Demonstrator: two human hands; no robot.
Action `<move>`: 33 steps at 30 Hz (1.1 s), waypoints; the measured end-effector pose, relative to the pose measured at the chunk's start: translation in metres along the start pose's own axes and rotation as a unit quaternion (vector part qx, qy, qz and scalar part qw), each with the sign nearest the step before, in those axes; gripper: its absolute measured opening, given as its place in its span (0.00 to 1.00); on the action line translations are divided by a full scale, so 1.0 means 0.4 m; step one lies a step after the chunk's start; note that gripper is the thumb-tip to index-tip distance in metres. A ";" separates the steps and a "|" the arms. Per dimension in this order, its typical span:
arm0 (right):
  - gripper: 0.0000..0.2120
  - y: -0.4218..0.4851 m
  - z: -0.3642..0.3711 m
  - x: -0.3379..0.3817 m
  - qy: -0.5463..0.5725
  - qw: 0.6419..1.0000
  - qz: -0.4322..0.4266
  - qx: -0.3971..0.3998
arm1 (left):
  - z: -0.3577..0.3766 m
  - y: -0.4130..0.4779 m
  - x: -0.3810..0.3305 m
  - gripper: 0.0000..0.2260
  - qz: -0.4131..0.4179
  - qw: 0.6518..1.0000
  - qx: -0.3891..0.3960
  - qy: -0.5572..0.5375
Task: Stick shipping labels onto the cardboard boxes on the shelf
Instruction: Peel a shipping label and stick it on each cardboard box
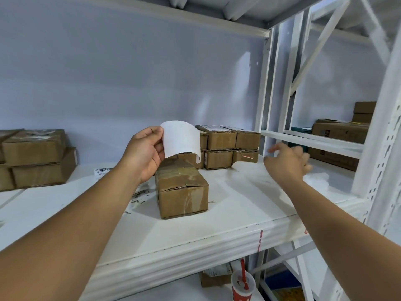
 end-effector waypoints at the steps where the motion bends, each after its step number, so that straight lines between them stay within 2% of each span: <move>1: 0.10 -0.008 0.001 0.026 0.002 0.999 -0.040 -0.020 | -0.001 0.000 0.000 0.07 0.000 1.000 -0.001 0.000; 4: 0.10 -0.040 0.012 0.122 0.061 0.978 -0.201 -0.022 | -0.003 0.001 0.000 0.07 0.003 1.000 -0.007 -0.004; 6: 0.11 -0.073 0.028 0.193 0.120 0.947 -0.295 0.032 | -0.004 0.001 -0.002 0.07 0.008 1.000 -0.013 -0.006; 9: 0.13 -0.126 0.052 0.289 0.173 0.901 -0.383 0.111 | -0.007 0.000 -0.006 0.07 0.019 0.999 -0.035 -0.017; 13: 0.30 -0.175 0.097 0.374 0.172 0.851 -0.442 0.226 | -0.014 0.002 -0.024 0.07 0.049 0.996 -0.063 -0.047; 15: 0.34 -0.185 0.115 0.403 0.195 0.841 -0.452 0.223 | -0.016 0.001 -0.035 0.09 0.054 0.995 -0.063 -0.060; 19: 0.25 -0.173 0.133 0.430 0.292 0.846 -0.421 0.150 | -0.009 -0.003 -0.045 0.10 0.056 0.993 -0.057 -0.092; 26: 0.16 -0.127 0.168 0.387 0.475 0.808 -0.316 0.146 | 0.005 -0.002 -0.040 0.07 0.046 0.993 0.011 -0.107; 31: 0.14 -0.106 0.152 0.361 0.520 0.790 -0.281 0.161 | 0.028 -0.006 -0.021 0.03 0.010 0.993 0.070 -0.095; 33: 0.13 -0.110 0.160 0.360 0.522 0.789 -0.271 0.175 | 0.037 -0.010 -0.017 0.12 -0.006 0.991 0.101 -0.091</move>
Point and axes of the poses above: each hand's wrist, its own y-axis towards the middle knuckle, its own z-axis out of the palm, x = y × z, the point moved 5 cm from there along y, towards the middle knuckle, and after that the axes turned 12 degrees about x, right-handed, at the moved point
